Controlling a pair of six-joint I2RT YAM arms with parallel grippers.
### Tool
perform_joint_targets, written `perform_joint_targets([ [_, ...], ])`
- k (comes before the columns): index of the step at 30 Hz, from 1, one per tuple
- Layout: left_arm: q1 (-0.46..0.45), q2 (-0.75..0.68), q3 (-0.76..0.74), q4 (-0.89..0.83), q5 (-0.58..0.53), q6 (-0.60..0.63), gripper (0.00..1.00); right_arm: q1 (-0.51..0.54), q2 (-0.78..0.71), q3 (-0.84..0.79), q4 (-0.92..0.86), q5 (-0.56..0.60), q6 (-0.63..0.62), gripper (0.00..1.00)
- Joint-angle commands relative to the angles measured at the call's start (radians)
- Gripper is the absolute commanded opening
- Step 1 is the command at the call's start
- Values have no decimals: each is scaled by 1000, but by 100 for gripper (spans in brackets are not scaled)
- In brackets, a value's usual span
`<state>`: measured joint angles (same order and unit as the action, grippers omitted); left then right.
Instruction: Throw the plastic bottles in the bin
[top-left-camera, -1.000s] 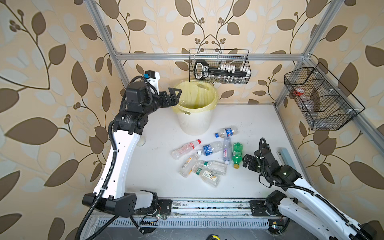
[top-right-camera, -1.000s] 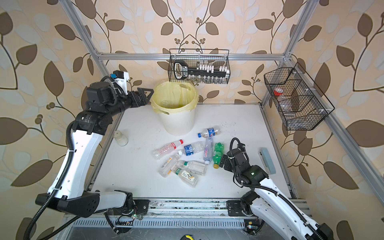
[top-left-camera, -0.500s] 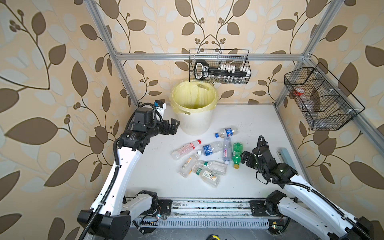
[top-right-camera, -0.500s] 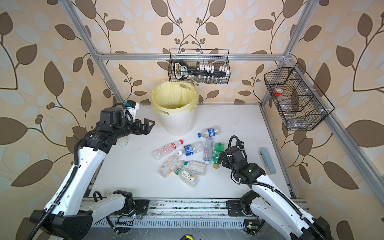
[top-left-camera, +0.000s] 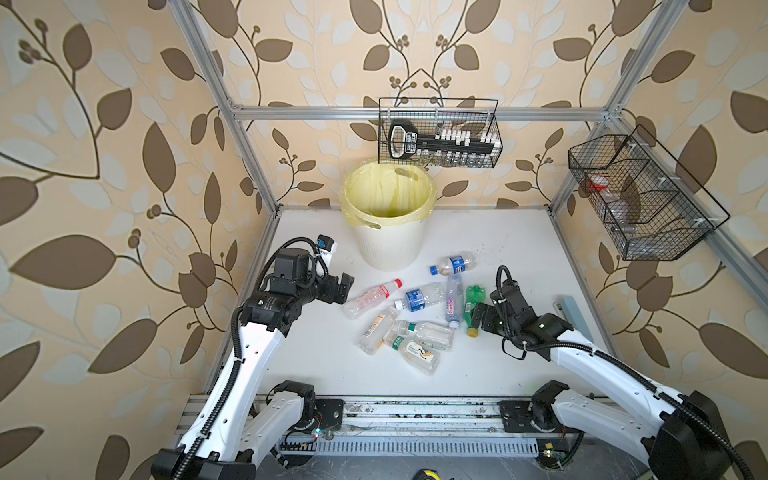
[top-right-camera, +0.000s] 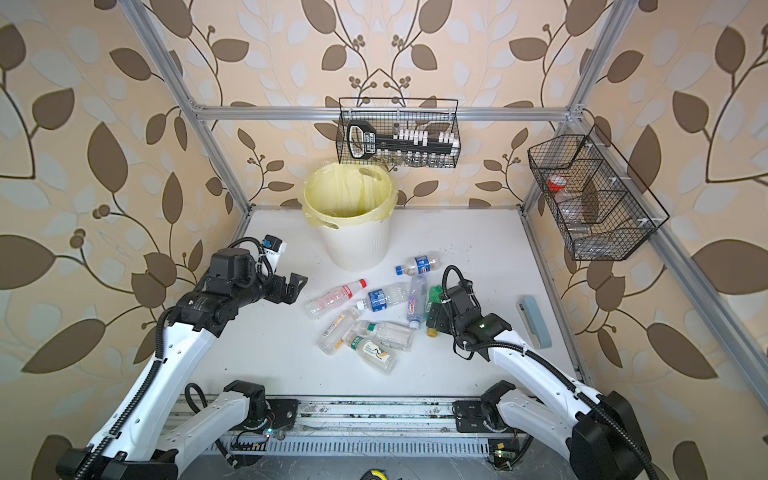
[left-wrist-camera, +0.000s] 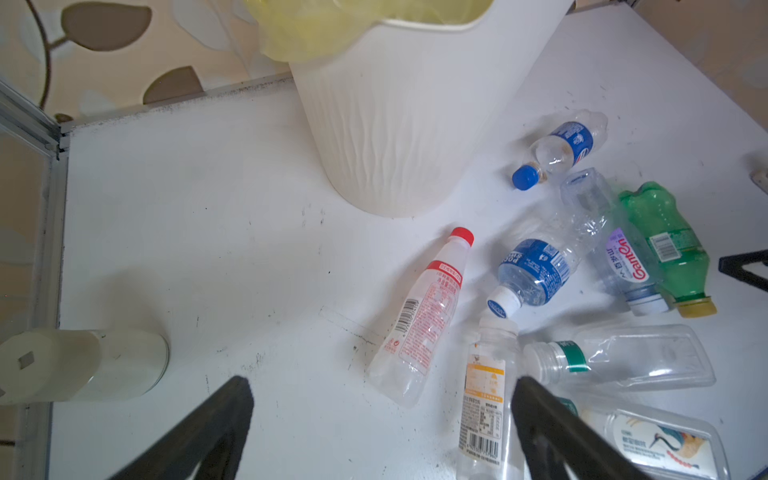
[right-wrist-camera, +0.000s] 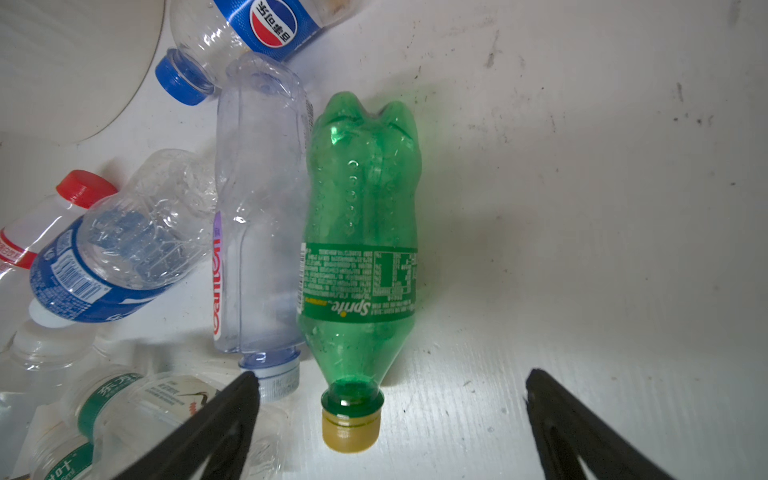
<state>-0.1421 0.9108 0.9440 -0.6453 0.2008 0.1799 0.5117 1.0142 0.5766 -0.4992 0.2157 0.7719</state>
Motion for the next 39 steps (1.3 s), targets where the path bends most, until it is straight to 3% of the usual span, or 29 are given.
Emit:
perform_joint_targets([
  [1, 13, -27, -57, -16, 50, 78, 99, -9, 32, 24, 22, -25, -28, 99],
  [8, 15, -102, -167, 41, 55, 92, 99, -28, 90, 39, 56, -39, -50, 96],
  [16, 92, -39, -159, -28, 181, 127, 99, -65, 157, 65, 105, -64, -60, 90],
  [28, 142, -44, -172, -25, 214, 153, 99, -85, 297, 115, 169, -89, -68, 83],
  [32, 150, -36, -176, -8, 188, 136, 99, -93, 327, 116, 186, -96, -65, 73],
  [36, 162, -41, -176, -20, 231, 150, 99, -106, 351, 116, 198, -112, -69, 64],
  [39, 164, -49, -181, -13, 230, 149, 99, -116, 354, 108, 205, -119, -70, 63],
])
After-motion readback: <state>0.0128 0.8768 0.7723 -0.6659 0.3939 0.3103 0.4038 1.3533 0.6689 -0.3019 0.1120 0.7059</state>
